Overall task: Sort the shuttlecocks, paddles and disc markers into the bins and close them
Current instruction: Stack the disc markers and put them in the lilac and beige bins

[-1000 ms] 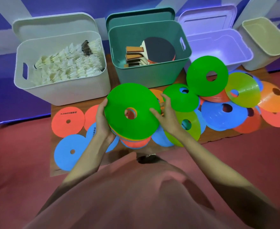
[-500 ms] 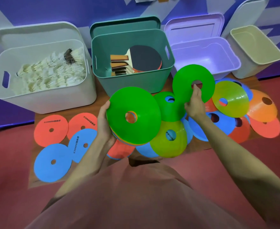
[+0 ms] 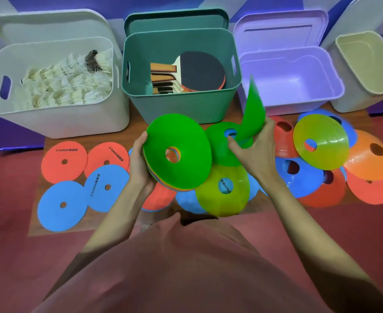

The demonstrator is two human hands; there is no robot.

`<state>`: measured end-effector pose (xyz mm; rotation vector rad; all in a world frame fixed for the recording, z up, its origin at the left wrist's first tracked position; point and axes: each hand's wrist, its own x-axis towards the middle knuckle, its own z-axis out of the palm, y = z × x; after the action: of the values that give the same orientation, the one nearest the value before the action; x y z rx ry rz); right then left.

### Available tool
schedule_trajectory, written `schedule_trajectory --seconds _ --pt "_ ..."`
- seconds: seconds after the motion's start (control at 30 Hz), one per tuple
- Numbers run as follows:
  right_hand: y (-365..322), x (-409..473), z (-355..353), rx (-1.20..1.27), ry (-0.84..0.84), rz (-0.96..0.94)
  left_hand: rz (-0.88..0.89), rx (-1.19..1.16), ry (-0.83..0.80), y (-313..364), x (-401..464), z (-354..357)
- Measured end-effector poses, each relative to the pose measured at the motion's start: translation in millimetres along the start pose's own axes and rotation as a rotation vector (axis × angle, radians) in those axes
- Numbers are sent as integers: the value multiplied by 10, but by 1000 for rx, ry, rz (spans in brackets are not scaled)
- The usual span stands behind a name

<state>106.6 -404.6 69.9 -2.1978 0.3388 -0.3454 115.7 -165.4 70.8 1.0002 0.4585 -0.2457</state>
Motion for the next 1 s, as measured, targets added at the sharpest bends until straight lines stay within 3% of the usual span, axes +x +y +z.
schedule_trajectory --seconds 0.07,0.13,0.23,0.33,0.5,0.7,1.0 --pt "-40 -97 -58 251 -102 38 5 3 8 -13 15 5" --pt "-53 -151 -87 472 -92 138 1 -9 11 -17 36 19" --pt "-67 -153 -80 576 52 289 -17 -36 -32 -31 71 39" --pt "-18 -193 -30 594 38 370 -39 -65 -85 -43 85 82" --pt "-7 -342 149 434 -90 400 -93 -91 -136 -100 59 128" --pt "144 -492 440 22 -162 364 -228 -149 -95 -179 42 120" --pt "147 -453 250 12 -97 171 -387 -183 -95 -167 10 210"
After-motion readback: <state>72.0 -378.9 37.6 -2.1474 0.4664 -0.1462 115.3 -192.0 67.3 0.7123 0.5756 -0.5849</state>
